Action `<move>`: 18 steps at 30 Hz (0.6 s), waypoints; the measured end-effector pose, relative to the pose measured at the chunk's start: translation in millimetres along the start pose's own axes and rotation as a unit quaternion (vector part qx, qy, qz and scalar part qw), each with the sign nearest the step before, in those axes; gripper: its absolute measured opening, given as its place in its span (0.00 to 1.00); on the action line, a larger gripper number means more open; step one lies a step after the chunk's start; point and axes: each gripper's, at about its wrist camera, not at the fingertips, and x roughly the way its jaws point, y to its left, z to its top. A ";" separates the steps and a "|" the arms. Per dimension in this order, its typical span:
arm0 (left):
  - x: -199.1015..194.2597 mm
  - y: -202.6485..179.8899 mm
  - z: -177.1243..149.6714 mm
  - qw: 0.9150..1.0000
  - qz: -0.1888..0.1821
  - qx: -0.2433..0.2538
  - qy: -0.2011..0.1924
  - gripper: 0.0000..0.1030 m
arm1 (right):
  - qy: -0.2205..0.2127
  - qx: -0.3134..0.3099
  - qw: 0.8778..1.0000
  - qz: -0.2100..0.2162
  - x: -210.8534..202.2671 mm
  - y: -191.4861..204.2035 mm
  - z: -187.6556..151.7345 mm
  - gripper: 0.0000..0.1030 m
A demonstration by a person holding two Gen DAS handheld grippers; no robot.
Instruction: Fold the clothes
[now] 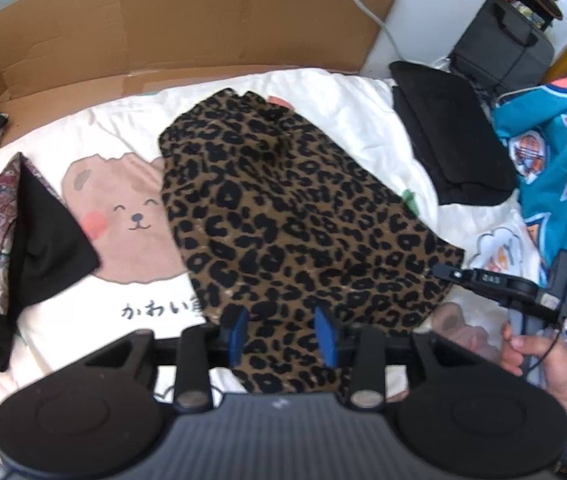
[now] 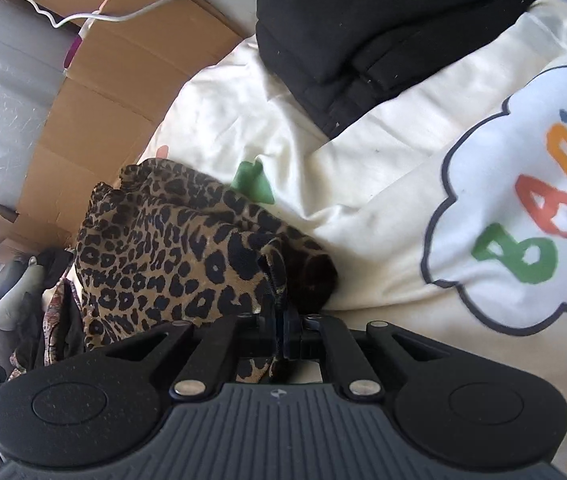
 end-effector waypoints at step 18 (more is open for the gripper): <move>32.5 30.0 86.8 0.996 0.042 -0.005 -0.083 0.53 | -0.026 -0.040 0.998 -0.030 -11.9 -1.0 8.0 0.03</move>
